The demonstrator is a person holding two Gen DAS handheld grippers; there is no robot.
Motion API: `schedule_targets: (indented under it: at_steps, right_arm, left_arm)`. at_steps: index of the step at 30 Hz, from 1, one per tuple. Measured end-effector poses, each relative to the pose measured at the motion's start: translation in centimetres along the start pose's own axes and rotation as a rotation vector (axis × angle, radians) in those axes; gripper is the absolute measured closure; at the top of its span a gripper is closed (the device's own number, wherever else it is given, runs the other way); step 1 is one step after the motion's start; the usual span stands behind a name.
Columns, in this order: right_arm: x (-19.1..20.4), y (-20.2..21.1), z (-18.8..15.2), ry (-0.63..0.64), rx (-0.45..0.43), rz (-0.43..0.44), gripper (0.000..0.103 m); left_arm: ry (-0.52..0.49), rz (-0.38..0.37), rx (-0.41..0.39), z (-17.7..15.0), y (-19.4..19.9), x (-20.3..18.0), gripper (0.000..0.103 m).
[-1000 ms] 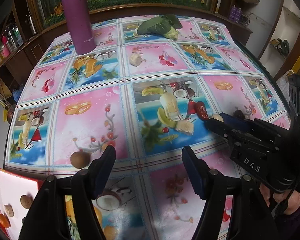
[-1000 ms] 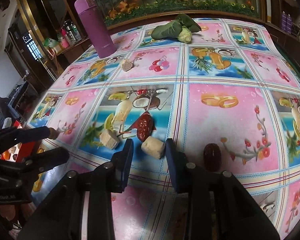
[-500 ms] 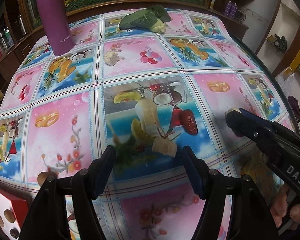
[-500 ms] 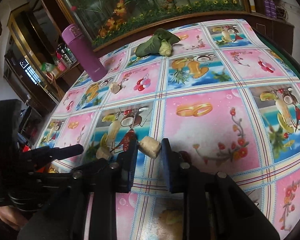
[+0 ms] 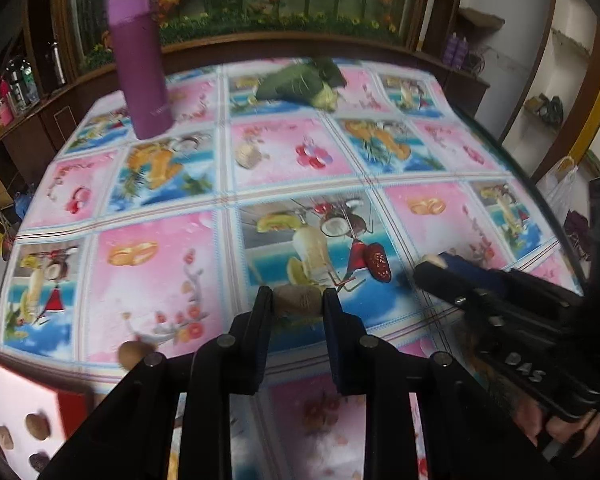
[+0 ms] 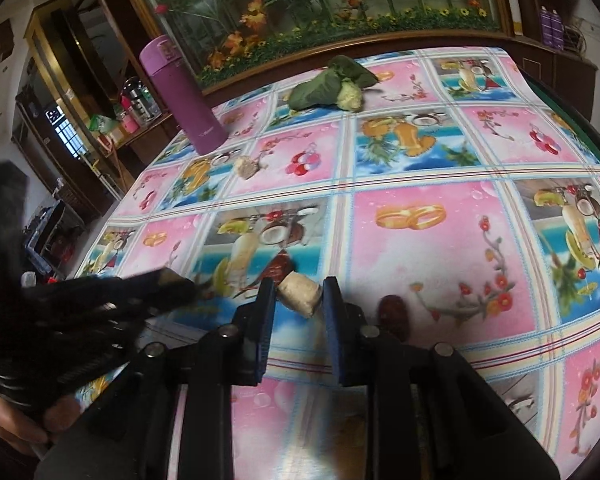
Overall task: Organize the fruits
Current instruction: 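Grasp a tan pastry with the left tool while the right tool grasps a tan cube, then lower the pastry and cube into the tray and open both tools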
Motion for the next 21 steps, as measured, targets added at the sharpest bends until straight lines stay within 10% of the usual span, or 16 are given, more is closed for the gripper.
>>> schedule_targets:
  at_steps: [9, 21]
  right_arm:
    - [8.9, 0.5, -1.0, 0.104, -0.015, 0.111, 0.077]
    - [25.5, 1.2, -4.6, 0.330, 0.041, 0.317, 0.077]
  left_arm:
    - [0.093, 0.034, -0.087, -3.5, 8.5, 5.0, 0.079]
    - [0.305, 0.295, -0.159, -11.9, 17.5, 19.6, 0.079]
Point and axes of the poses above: each gripper's, at about its wrist camera, not at the fingertips, and y roughly against the way its jaws point, x to its left, z to its top, the point moved 8 cm from there along -y, roughly the way its jaws point
